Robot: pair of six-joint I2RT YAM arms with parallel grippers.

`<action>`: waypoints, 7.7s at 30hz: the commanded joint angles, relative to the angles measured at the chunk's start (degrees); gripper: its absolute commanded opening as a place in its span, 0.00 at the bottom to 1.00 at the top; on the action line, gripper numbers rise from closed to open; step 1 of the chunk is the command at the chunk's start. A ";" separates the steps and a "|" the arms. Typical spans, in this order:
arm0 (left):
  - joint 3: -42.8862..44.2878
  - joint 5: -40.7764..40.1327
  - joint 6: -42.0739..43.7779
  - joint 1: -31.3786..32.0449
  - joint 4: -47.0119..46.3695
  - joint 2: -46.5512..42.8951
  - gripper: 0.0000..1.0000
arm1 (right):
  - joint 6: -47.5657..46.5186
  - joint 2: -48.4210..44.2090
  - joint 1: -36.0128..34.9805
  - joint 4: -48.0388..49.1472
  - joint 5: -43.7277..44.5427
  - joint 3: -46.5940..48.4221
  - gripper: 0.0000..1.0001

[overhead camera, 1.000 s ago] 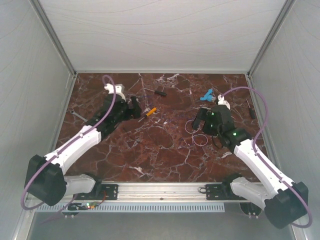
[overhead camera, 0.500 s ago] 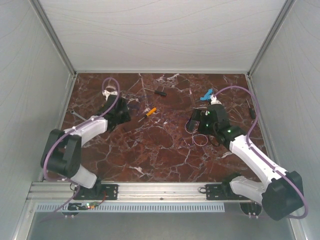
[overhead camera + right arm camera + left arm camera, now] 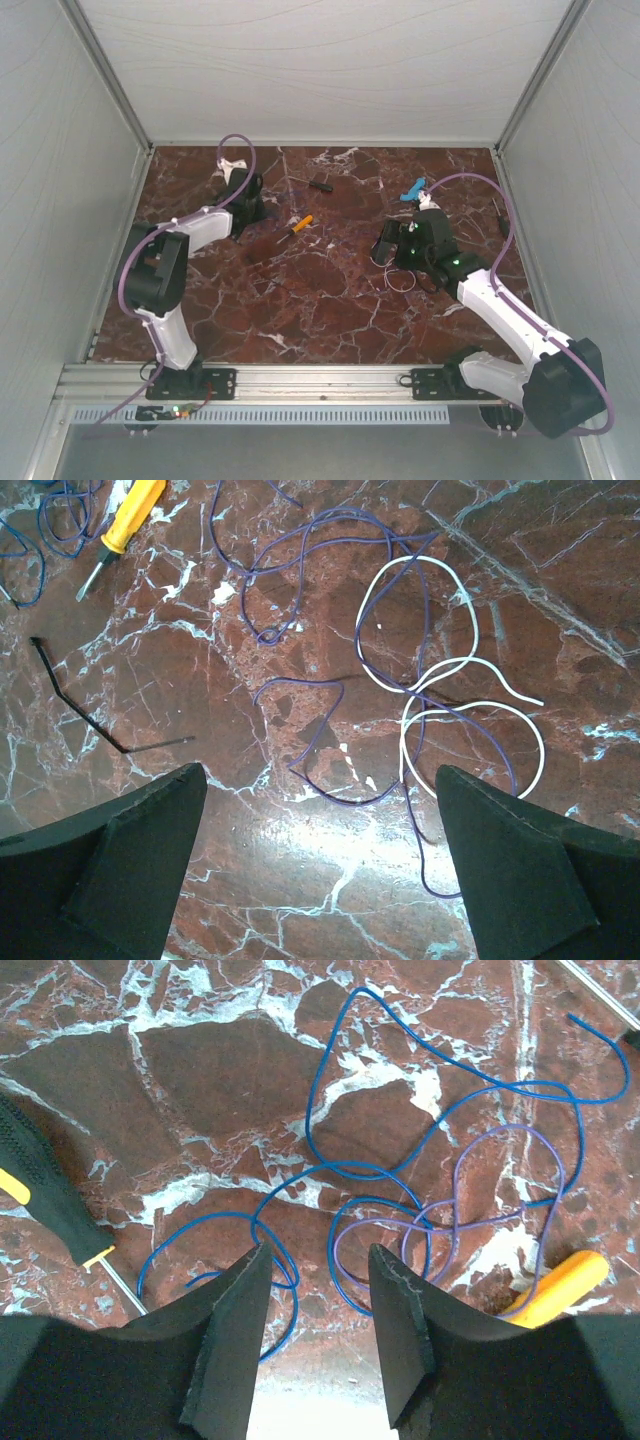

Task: Zip-tie the wires
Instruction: Untie the cable at the center of the board, then place the cable at the center of the board.

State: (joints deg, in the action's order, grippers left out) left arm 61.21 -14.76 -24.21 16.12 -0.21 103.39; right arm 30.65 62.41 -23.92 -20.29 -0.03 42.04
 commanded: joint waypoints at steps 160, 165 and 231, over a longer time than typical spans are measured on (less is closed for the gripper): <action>13.71 43.21 3.12 14.13 3.78 -9.06 0.00 | 9.33 -11.18 -2.33 -25.10 7.04 2.57 0.00; 22.14 42.28 5.70 14.64 7.51 1.38 0.00 | 11.90 -8.55 -2.27 -25.92 7.03 0.04 0.00; 42.93 34.21 12.87 15.70 13.80 27.05 0.48 | 4.90 13.53 5.11 -10.75 0.70 3.25 0.29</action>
State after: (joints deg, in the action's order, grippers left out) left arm 104.20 19.05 -11.94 31.27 15.51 134.43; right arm 36.23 78.00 -19.18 -29.45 0.16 43.27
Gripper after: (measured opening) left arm 0.453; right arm 0.280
